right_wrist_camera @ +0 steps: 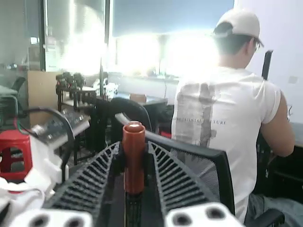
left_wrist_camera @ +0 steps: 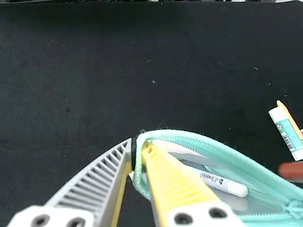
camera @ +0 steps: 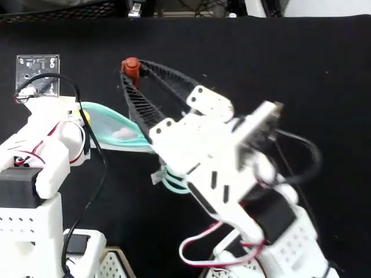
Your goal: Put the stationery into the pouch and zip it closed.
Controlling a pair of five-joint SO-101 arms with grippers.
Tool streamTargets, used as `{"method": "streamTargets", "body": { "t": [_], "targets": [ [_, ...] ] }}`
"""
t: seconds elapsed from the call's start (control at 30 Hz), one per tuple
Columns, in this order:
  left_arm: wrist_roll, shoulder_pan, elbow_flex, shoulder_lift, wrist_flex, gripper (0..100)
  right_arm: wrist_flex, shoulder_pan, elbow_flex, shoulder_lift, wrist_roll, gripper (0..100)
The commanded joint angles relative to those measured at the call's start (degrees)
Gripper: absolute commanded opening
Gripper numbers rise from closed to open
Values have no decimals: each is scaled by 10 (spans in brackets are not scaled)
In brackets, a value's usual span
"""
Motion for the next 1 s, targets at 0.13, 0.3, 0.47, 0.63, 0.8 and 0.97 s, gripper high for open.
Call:
{"method": "streamTargets", "body": {
  "t": [0.13, 0.3, 0.47, 0.63, 0.8, 0.97],
  "targets": [
    [-4, 1, 48, 23, 2, 30, 32, -38, -35, -13, -4, 12],
    [-4, 1, 48, 23, 3, 30, 30, -73, -6, -9, -4, 12],
    [-4, 1, 48, 23, 3, 30, -10, -55, 60, -10, -1, 12],
    [-4, 1, 48, 23, 4, 30, -18, -12, 125, -15, -3, 12],
    [-4, 1, 48, 23, 4, 30, -4, -4, 184, -15, 0, 13],
    [-4, 1, 48, 23, 3, 30, -2, -7, 235, -15, 3, 15]
  ]
}}
